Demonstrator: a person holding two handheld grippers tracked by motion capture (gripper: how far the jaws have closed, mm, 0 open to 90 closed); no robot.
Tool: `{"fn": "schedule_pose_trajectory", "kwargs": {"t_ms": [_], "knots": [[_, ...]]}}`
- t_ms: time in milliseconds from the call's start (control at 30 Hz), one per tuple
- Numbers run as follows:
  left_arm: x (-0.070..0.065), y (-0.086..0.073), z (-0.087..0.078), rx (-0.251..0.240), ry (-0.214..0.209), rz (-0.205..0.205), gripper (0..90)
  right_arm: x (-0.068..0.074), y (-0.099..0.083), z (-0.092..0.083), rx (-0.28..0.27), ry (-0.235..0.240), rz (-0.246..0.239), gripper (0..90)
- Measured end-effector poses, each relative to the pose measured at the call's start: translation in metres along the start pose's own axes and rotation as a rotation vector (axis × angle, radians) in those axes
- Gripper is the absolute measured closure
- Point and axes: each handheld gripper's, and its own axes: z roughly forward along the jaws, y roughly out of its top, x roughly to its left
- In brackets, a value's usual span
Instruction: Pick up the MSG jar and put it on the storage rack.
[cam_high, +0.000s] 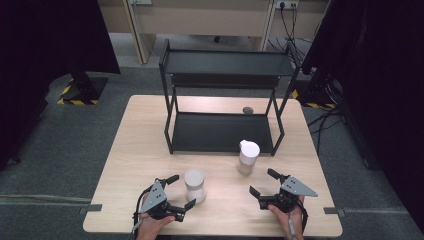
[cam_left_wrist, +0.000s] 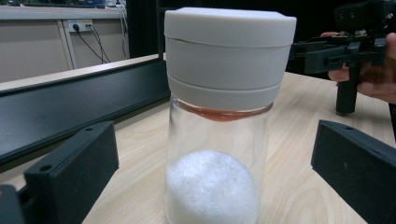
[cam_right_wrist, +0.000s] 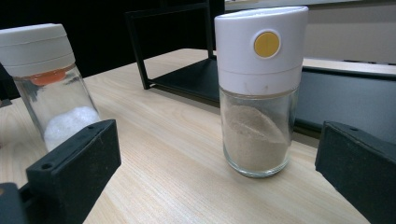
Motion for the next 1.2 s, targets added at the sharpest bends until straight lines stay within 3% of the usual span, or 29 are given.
{"fn": "schedule_pose_trajectory", "kwargs": {"t_ms": [1200], "knots": [[-0.001, -0.0003, 0.0002, -0.004, 0.003, -0.002, 0.2, -0.0001, -0.0007, 0.0008, 0.0, 0.006, 0.008, 0.4]]}}
